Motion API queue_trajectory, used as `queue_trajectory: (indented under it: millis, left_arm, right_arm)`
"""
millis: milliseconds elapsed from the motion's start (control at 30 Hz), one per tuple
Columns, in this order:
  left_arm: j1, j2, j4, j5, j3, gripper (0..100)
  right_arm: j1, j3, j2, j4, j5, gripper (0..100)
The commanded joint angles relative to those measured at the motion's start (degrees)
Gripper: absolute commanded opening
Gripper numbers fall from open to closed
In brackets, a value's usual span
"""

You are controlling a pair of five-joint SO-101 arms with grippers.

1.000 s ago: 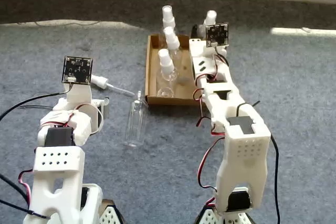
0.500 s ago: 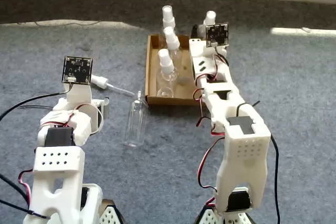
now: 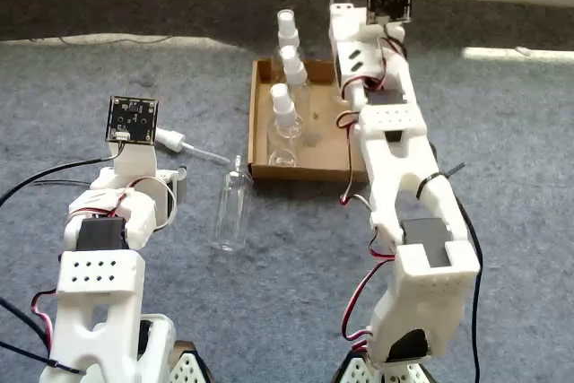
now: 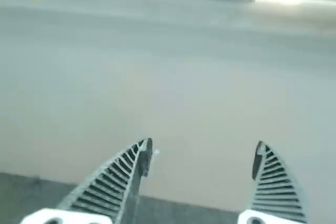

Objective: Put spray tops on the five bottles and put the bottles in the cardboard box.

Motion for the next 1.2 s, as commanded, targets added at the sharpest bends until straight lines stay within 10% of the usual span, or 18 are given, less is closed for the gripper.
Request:
queue_trajectory:
  millis: [0,333,600,1167]
  left_arm:
    - [-0.1,-0.4,-1.1,0.0,-0.3,20]
    - [-3.3,-0.4,-1.1,0.1,-2.1,20]
    - [-14.0,0.1,0.6,0.2,-8.1,20]
    - [-30.6,0.1,4.2,-6.2,-11.6,20]
  right_arm:
    - [-0.5,-11.0,-8.4,8.8,0.4,26.0]
    - [-1.0,-8.3,-30.7,49.5,0.1,26.0]
    - [-20.3,14.5,-44.6,65.9,-9.1,26.2]
    - [-38.0,5.7,-18.4,84.8,-24.4,26.3]
